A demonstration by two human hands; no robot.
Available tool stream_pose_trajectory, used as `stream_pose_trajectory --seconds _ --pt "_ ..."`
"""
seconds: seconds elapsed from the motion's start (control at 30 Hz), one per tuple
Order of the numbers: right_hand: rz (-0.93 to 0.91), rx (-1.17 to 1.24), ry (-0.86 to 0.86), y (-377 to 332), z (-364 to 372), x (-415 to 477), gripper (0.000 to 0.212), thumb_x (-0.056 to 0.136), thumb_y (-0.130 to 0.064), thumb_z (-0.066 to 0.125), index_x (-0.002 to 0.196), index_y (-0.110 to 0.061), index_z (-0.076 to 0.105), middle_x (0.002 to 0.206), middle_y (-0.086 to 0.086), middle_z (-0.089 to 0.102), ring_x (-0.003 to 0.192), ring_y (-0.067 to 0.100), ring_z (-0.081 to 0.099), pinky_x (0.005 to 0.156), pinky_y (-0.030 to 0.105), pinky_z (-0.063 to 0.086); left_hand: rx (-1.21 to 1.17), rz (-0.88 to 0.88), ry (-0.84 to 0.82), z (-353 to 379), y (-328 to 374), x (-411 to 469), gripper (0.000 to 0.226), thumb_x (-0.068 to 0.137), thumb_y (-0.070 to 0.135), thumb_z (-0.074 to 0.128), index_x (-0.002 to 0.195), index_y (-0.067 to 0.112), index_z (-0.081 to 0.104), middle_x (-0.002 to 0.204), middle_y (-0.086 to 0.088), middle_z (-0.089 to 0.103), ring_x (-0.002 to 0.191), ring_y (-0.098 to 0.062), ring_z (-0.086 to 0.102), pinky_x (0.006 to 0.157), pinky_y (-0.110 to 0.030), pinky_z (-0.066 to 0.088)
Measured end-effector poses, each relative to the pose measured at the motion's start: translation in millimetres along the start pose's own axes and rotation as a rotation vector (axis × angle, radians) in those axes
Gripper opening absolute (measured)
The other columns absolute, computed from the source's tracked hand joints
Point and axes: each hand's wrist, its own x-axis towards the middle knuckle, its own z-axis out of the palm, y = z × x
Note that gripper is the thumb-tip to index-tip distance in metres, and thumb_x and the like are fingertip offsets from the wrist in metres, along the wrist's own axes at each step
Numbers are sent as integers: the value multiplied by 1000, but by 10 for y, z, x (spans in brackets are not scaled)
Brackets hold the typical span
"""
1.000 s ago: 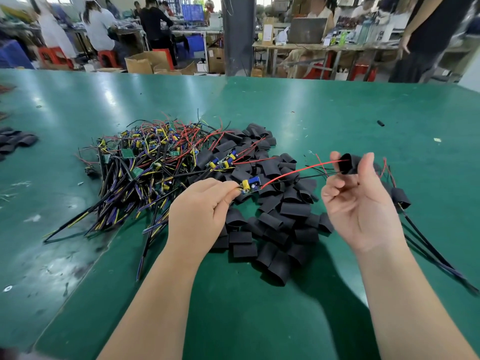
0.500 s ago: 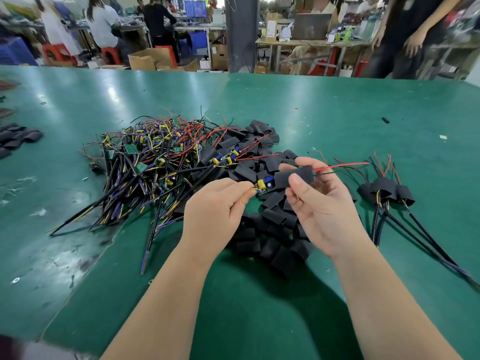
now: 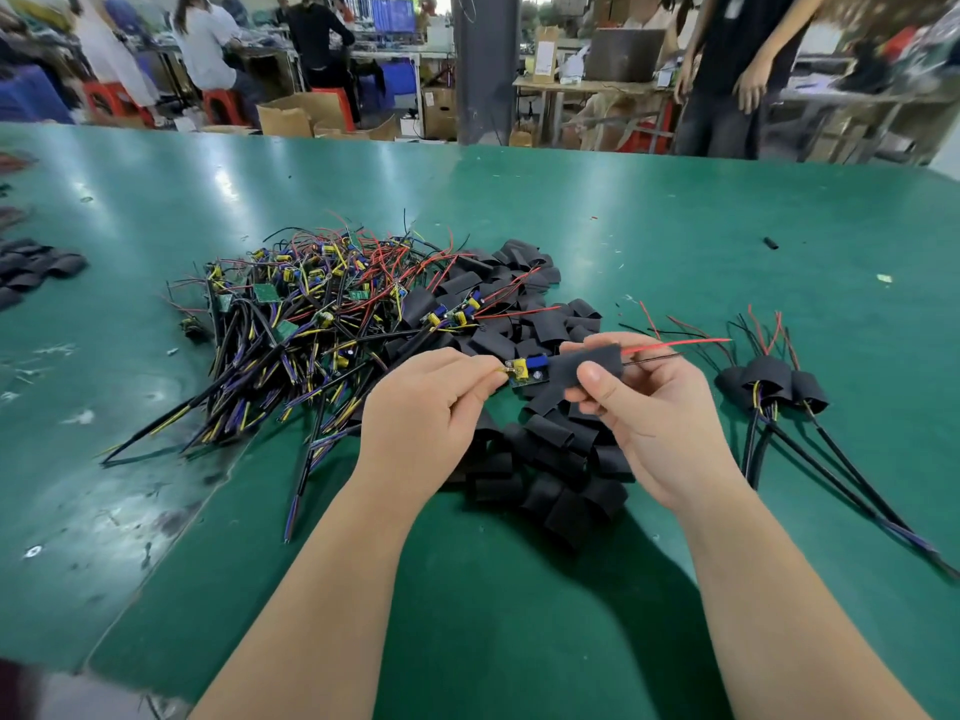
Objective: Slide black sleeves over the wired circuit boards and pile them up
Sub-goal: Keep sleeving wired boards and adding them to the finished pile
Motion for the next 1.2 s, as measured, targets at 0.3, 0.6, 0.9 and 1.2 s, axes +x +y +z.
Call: stream_pose_trajectory --seconds 0.3,0.6,0.9,1.2 --pt "94 276 13 18 129 -18 22 74 -16 64 95 -10 62 92 6 75 60 12 65 56 17 51 -181 -31 -10 61 28 -4 16 91 17 59 88 10 73 74 2 66 70 -18 62 64 -38 50" --pt "147 247 53 36 250 -48 24 72 -19 64 94 -9 61 79 4 74 57 13 66 54 18 50 -148 12 -47 80 55 6 22 93 20 56 91 6 73 71 -3 62 69 -21 58 63 -38 48" --pt "343 503 164 49 290 -37 26 69 -30 69 83 -10 62 66 -1 66 54 6 63 49 14 49 -471 -272 5 90 140 15 19 88 25 61 78 14 74 66 6 65 65 -5 59 63 -17 44" --pt "322 473 103 46 299 -55 26 72 -31 66 88 -10 64 70 0 70 54 6 63 51 14 50 -506 -290 -38 25 122 31 12 87 17 66 78 17 74 65 12 65 62 1 57 61 -12 41"
